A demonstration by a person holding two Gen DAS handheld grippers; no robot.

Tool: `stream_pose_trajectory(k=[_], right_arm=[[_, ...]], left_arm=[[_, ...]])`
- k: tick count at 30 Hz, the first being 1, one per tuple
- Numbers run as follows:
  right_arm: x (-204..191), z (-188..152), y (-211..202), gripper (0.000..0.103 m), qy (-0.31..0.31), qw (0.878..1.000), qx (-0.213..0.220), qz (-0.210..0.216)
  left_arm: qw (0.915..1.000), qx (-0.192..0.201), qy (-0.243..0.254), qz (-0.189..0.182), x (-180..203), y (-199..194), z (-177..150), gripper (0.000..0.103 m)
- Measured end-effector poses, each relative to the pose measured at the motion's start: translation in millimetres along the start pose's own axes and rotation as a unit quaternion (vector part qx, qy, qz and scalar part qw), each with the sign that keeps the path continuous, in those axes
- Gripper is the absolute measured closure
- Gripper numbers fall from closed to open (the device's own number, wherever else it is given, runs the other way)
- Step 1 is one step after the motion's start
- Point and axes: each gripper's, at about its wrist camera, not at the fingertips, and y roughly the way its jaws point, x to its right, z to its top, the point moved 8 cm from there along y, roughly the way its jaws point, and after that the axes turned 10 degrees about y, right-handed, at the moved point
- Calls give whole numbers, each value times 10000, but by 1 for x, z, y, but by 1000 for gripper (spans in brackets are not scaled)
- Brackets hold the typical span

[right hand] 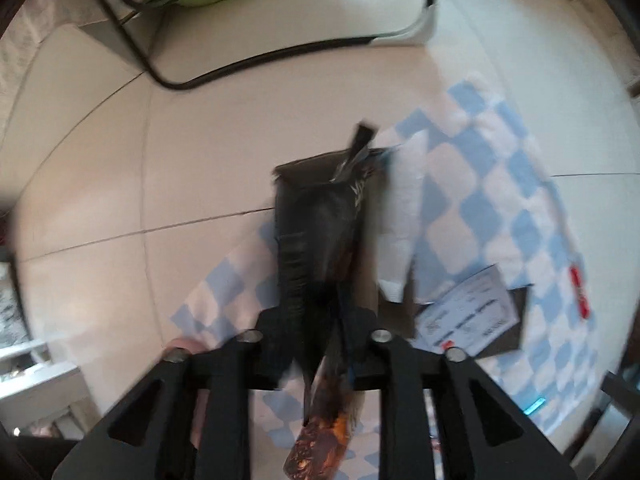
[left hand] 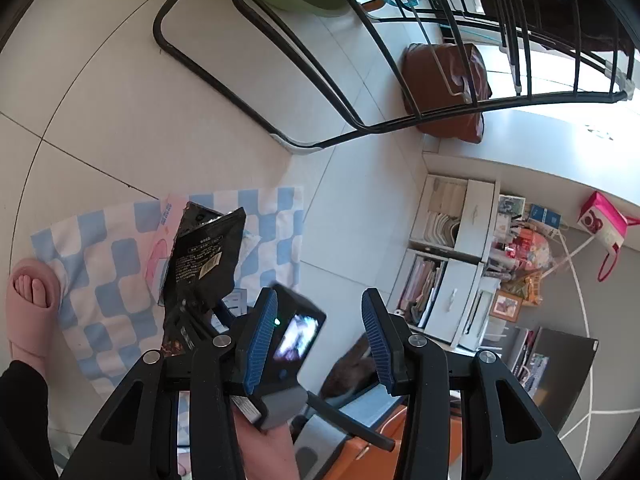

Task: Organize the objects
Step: 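Lower the black bag into the pink box and open the right tool, then move the left tool to the clear bag of black seaweed with white card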

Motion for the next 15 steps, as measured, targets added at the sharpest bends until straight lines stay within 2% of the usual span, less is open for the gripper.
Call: stream_pose_trajectory(k=[3,5,6,8,10,12,13,14,15], right_arm=[[18,-5,-26,52,471,9977,372,313],[38,-10,-56,52,958,9911,720,583],[47,-15,-76,52,1203,9849,910,847],[68,-34,-120,36,1579,9687,1291,1413],[88,-60,-167,24,1781,9518,1649,1874],[110,-91,-202,24,2037,9408,1725,2089],[123,-106,-217,24,2213,9356,1724,2143],[136,-120,-230,24,2390,9288,1779,2205],[149,-135,-244,24,2590,9197,1895,2262]], left_arm=[[10000,66,10,45,-1,-5,1,61],[9998,139,34,109,0,-8,2,61],[9997,153,100,166,2,-7,2,61],[9993,104,259,237,8,-3,-4,61],[9966,-79,704,416,20,12,-19,61],[9870,-401,1393,700,35,34,-44,61],[9782,-621,1797,833,43,48,-60,61],[9679,-851,2168,944,49,62,-75,59],[9470,-1232,2745,1123,55,83,-102,56]])
